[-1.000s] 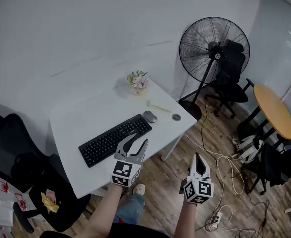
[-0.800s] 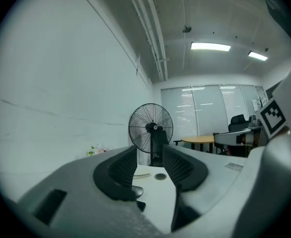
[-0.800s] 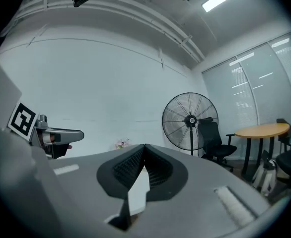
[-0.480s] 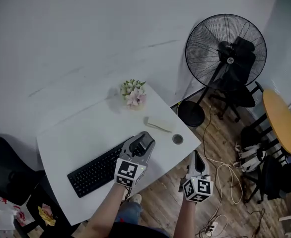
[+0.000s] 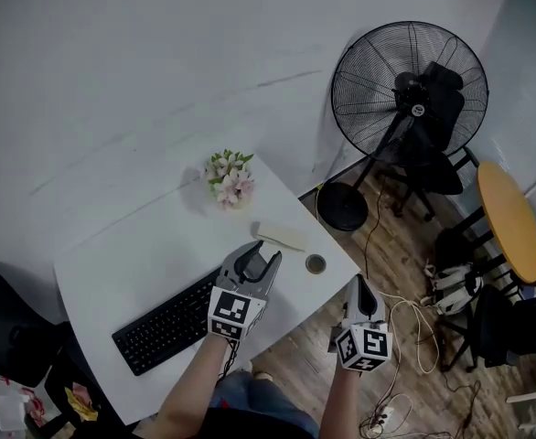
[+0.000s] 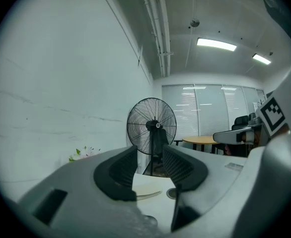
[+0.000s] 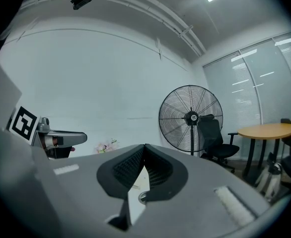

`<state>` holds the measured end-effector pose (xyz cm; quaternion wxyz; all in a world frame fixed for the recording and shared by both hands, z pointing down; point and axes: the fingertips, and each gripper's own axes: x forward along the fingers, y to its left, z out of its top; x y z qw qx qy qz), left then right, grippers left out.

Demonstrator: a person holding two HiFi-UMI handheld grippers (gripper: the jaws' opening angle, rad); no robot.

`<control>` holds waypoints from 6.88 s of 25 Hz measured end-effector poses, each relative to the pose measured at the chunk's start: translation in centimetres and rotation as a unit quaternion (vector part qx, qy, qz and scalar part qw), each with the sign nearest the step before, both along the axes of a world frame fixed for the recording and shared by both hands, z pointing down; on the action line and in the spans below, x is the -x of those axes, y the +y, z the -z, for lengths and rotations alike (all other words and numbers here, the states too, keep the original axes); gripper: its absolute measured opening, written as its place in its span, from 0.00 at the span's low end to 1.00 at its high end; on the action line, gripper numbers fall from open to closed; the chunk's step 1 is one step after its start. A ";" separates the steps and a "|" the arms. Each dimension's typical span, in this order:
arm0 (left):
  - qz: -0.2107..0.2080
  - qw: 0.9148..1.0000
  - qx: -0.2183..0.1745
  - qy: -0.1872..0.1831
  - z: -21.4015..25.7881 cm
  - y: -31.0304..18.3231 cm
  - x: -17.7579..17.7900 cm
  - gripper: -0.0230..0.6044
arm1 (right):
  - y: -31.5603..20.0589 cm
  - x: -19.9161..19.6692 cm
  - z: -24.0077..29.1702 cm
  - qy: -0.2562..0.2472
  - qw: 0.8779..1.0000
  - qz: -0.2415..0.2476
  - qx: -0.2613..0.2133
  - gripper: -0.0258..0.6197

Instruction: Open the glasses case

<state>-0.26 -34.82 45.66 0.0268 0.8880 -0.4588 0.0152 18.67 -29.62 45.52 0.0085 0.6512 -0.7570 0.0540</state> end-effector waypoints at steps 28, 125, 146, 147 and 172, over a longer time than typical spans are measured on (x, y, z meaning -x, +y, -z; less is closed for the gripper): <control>-0.140 0.883 -0.089 -0.440 -9.7 -9.9 -9.2 0.27 | -5.0 -4.8 -5.7 -0.020 0.998 0.029 0.059 0.06; -0.105 0.915 -0.021 -0.389 -10.6 -16.5 -11.8 0.05 | -2.8 -7.0 -5.8 -0.017 0.997 0.006 0.078 0.06; 0.024 0.997 -0.001 -0.074 1.2 -6.1 -2.4 0.05 | -3.2 -3.5 -0.7 -0.023 0.999 0.038 0.006 0.06; 0.027 0.997 0.000 -0.068 1.2 -5.6 -2.1 0.05 | -3.2 -3.4 -0.7 -0.024 0.999 0.037 0.004 0.06; 0.039 0.999 0.016 -0.033 0.6 -1.4 0.2 0.05 | -1.8 -2.2 -0.2 -0.032 0.998 0.048 -0.009 0.06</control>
